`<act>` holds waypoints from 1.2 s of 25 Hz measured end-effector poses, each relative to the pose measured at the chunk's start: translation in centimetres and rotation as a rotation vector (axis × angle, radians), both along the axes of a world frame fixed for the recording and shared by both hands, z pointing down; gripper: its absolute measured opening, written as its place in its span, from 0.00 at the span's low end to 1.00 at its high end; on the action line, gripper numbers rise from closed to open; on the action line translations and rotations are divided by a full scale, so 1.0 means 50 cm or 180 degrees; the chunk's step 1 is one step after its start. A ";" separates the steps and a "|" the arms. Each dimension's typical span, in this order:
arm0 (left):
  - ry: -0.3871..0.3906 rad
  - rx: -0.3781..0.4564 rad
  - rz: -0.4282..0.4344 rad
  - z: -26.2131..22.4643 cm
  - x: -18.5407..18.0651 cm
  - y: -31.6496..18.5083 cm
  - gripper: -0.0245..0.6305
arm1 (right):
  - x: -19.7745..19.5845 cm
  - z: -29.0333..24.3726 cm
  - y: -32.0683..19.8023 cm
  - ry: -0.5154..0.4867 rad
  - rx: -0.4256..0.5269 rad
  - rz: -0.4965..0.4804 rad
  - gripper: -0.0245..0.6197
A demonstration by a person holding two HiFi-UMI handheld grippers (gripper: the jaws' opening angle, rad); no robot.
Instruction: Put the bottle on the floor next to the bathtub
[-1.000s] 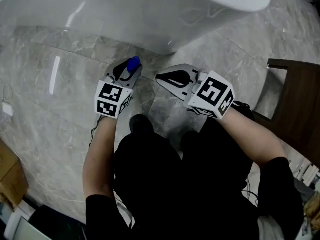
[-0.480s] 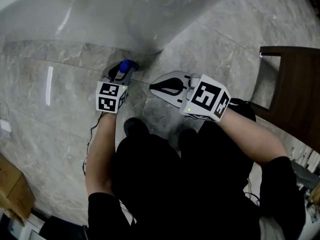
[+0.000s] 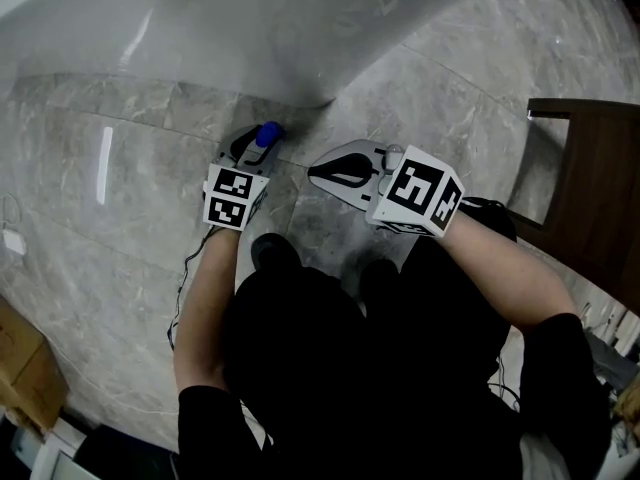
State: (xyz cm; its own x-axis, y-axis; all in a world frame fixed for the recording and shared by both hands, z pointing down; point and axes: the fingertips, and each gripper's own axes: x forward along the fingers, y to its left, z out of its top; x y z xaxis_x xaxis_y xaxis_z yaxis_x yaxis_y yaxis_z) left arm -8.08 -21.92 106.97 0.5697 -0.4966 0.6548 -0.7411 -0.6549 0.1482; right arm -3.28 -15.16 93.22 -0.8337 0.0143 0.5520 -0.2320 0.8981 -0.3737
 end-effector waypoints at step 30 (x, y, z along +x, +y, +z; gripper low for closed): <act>0.0794 0.0495 -0.0335 -0.473 -0.037 -0.006 0.07 | 0.006 -0.251 -0.050 -0.0033 0.0682 0.0082 0.08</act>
